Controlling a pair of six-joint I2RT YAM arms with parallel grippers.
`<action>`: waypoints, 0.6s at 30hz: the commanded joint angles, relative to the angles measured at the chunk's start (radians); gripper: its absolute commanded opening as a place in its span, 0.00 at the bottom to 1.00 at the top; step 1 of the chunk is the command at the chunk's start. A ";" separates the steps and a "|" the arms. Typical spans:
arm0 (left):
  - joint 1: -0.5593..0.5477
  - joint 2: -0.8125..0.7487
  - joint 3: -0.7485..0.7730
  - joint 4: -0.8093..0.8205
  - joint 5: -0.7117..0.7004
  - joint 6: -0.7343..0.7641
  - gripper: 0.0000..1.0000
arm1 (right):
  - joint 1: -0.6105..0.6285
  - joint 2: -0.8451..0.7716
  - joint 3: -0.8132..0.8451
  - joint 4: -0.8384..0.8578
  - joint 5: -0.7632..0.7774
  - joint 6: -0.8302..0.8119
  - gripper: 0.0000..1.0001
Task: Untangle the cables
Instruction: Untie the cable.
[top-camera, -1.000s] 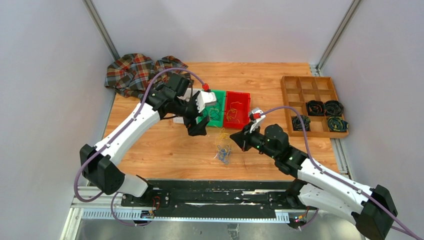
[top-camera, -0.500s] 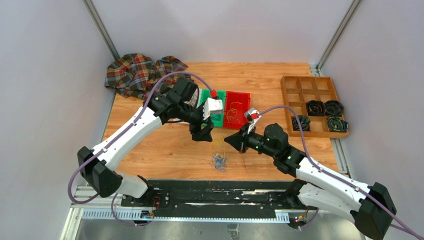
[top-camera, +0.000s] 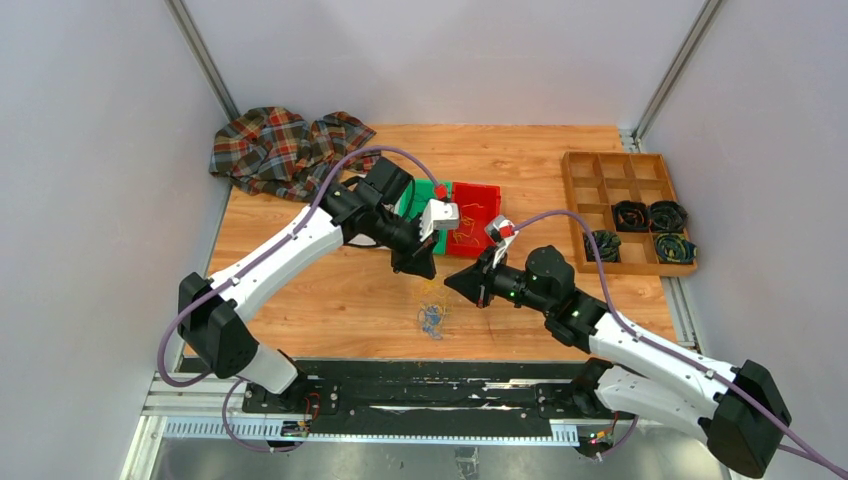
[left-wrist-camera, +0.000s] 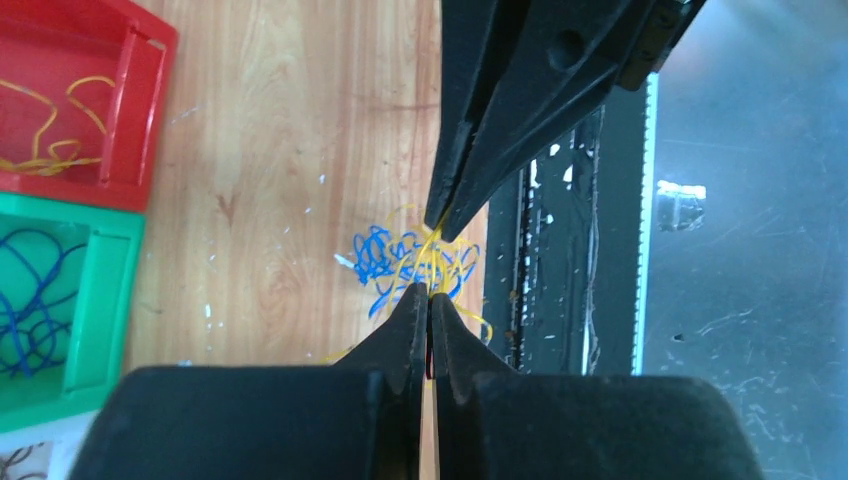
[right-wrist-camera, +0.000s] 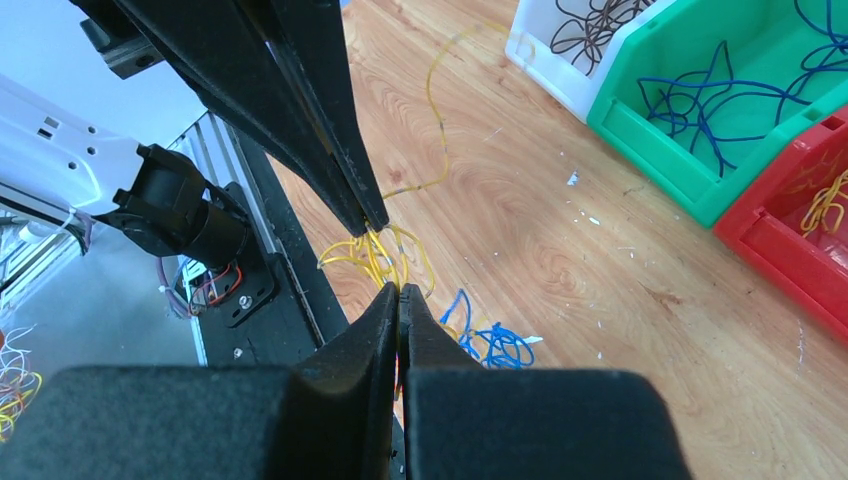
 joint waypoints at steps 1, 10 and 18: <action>-0.006 -0.017 0.031 0.007 -0.057 -0.022 0.01 | -0.011 -0.031 0.003 0.010 0.015 0.001 0.01; -0.005 -0.168 0.033 0.008 -0.157 -0.032 0.01 | -0.011 -0.155 -0.110 -0.056 0.248 -0.026 0.01; -0.005 -0.189 0.124 -0.041 -0.171 -0.054 0.01 | -0.012 -0.205 -0.120 -0.184 0.397 -0.065 0.08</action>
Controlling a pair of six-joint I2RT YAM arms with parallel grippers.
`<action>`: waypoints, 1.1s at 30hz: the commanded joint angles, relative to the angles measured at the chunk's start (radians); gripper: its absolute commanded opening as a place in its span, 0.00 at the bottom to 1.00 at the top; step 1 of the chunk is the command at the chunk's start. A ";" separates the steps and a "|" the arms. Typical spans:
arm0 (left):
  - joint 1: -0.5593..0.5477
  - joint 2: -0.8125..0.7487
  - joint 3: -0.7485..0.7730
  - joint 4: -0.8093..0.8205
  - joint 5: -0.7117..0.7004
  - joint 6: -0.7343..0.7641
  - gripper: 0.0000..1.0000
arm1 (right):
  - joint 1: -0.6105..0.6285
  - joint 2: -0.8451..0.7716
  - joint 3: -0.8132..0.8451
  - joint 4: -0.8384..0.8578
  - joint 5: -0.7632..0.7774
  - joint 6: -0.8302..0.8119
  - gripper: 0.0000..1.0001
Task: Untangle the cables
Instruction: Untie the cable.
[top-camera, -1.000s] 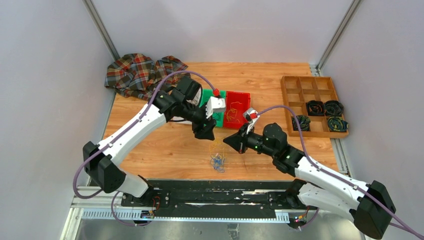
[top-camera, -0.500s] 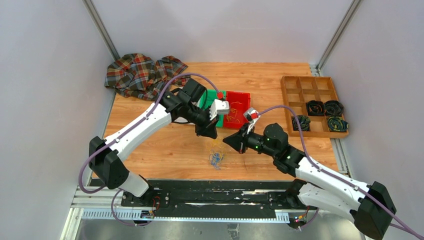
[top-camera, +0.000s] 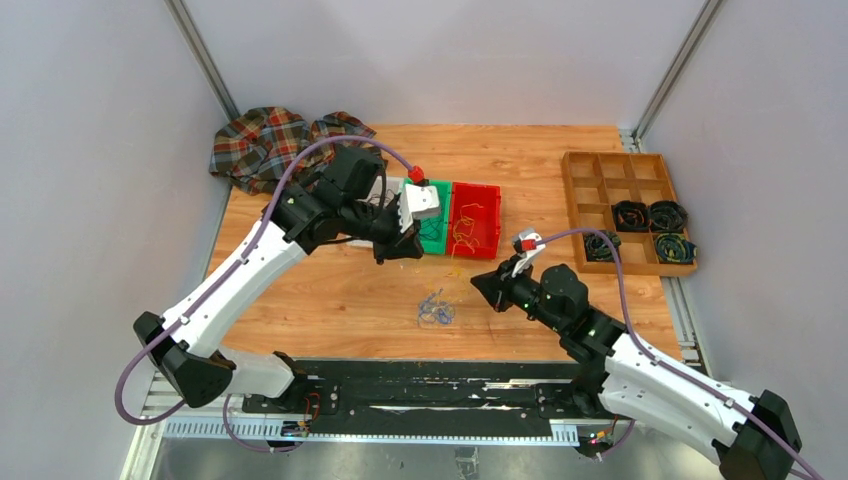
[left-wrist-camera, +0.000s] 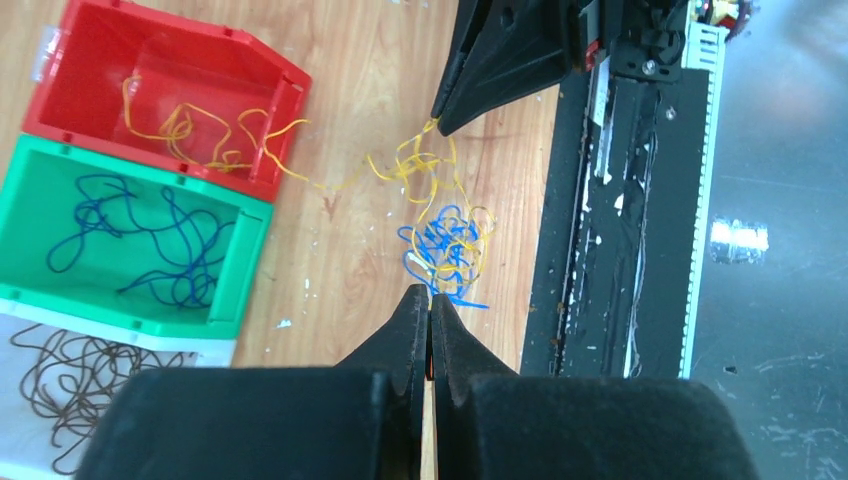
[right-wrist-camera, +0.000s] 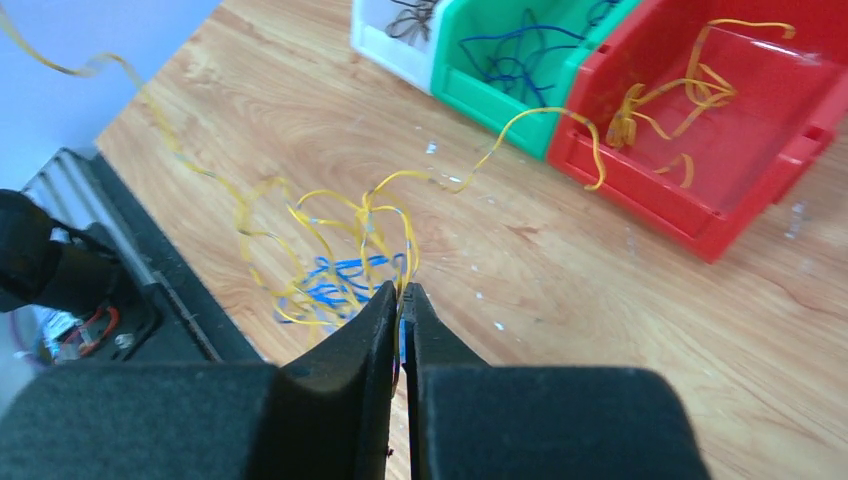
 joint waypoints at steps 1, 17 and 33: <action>-0.004 -0.012 0.089 -0.034 -0.024 -0.024 0.01 | -0.012 -0.019 0.009 -0.116 0.150 -0.055 0.14; -0.004 0.011 0.265 -0.069 0.005 -0.058 0.00 | 0.210 0.130 0.229 0.144 0.032 -0.259 0.58; -0.004 -0.023 0.317 -0.108 0.052 -0.054 0.00 | 0.255 0.305 0.267 0.278 0.081 -0.257 0.55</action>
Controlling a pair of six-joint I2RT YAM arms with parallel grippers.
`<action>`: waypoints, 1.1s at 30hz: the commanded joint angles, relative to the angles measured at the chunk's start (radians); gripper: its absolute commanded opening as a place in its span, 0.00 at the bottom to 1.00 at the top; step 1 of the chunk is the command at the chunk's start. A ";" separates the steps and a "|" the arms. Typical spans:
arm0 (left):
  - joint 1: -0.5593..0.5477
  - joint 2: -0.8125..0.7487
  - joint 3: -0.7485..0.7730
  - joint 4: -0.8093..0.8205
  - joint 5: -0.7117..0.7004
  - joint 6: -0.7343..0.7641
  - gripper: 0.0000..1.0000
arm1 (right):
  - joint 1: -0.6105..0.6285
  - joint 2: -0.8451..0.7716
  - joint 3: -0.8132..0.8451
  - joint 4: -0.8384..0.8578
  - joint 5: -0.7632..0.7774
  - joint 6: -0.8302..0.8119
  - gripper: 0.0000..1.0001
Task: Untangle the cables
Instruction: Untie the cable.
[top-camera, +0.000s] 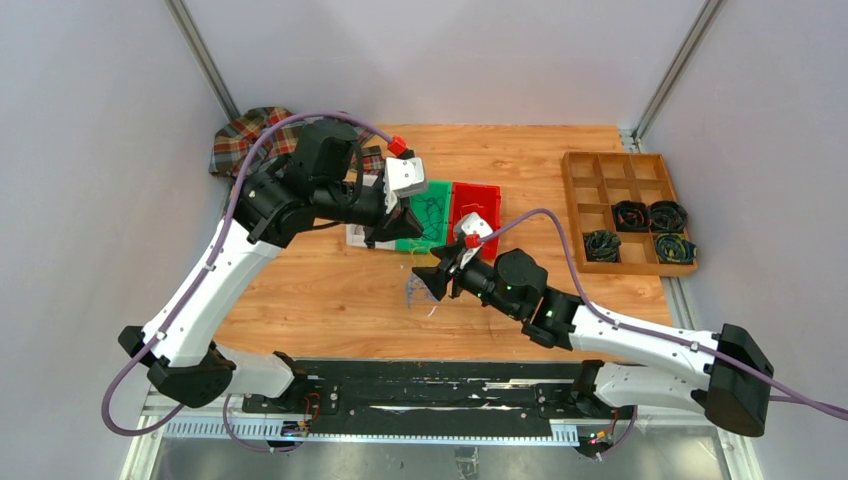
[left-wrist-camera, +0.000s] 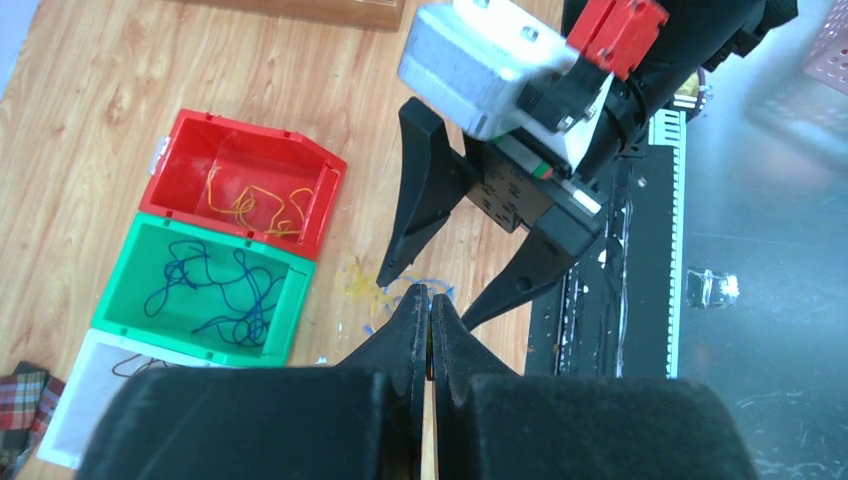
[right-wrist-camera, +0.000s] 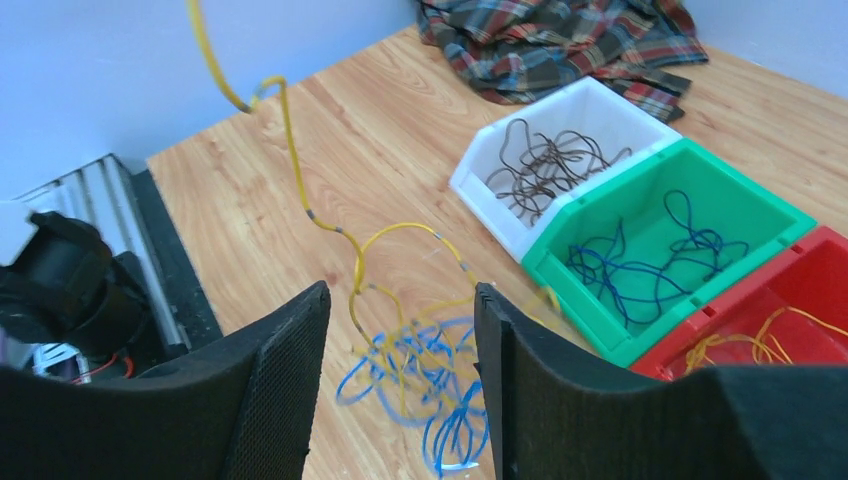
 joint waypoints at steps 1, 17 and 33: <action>-0.004 -0.026 0.034 -0.020 0.031 -0.005 0.00 | -0.011 -0.067 -0.003 0.023 -0.119 -0.002 0.56; -0.004 -0.034 0.054 -0.039 0.067 0.004 0.00 | -0.064 -0.016 0.057 -0.076 -0.137 0.010 0.59; -0.004 -0.062 0.053 -0.088 0.097 0.019 0.00 | -0.066 0.077 0.088 0.066 0.011 0.007 0.01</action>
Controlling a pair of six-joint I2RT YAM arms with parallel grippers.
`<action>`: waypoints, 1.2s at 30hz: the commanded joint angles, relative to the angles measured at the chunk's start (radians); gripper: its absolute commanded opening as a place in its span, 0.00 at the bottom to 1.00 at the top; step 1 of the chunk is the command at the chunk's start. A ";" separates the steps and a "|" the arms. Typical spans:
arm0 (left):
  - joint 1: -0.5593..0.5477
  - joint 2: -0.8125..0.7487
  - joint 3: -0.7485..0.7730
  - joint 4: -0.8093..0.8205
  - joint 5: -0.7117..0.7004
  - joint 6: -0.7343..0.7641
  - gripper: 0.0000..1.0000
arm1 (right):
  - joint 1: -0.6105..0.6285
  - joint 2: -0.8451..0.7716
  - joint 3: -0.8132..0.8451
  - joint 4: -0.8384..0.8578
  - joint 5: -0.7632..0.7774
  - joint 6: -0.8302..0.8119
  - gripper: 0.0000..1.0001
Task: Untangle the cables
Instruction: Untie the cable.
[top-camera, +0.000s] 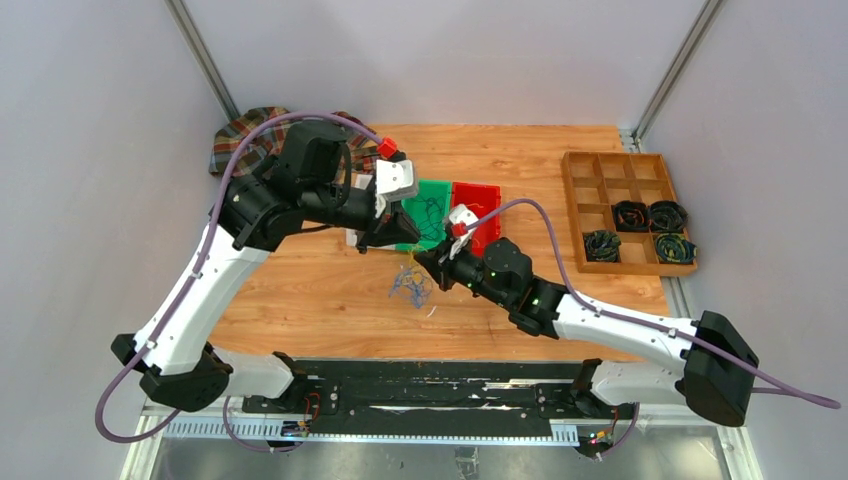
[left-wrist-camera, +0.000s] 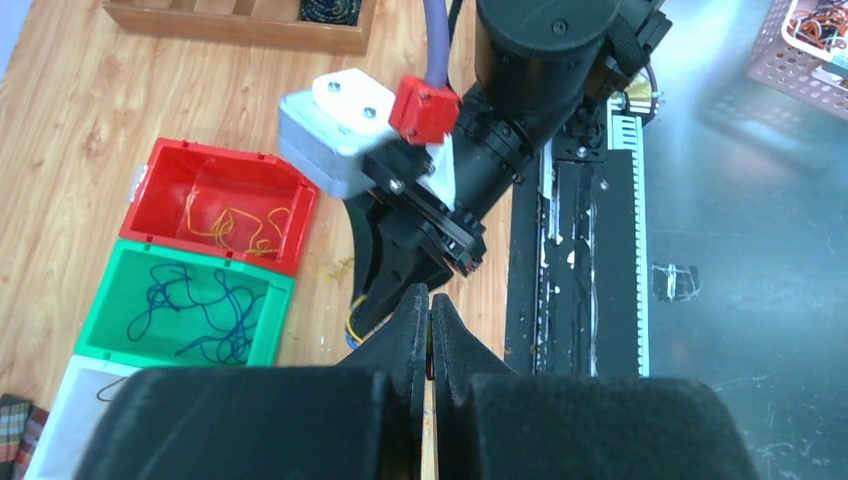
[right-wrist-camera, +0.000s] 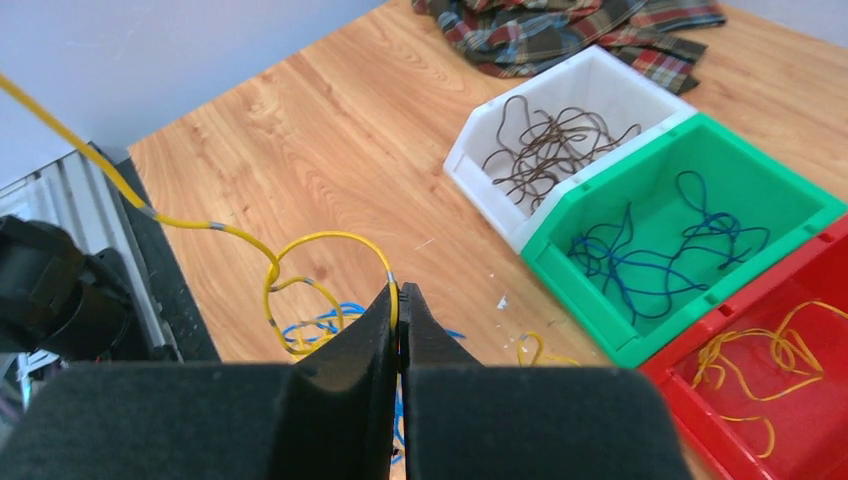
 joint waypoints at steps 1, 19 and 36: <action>-0.004 -0.050 0.001 -0.051 0.020 0.023 0.00 | -0.014 -0.040 0.037 0.064 0.116 -0.041 0.01; -0.004 -0.237 -0.412 -0.102 -0.194 0.126 0.97 | -0.084 -0.210 0.051 -0.177 -0.093 -0.152 0.01; -0.004 -0.266 -0.444 0.353 -0.208 -0.197 0.66 | 0.093 -0.176 0.091 -0.136 -0.136 -0.187 0.01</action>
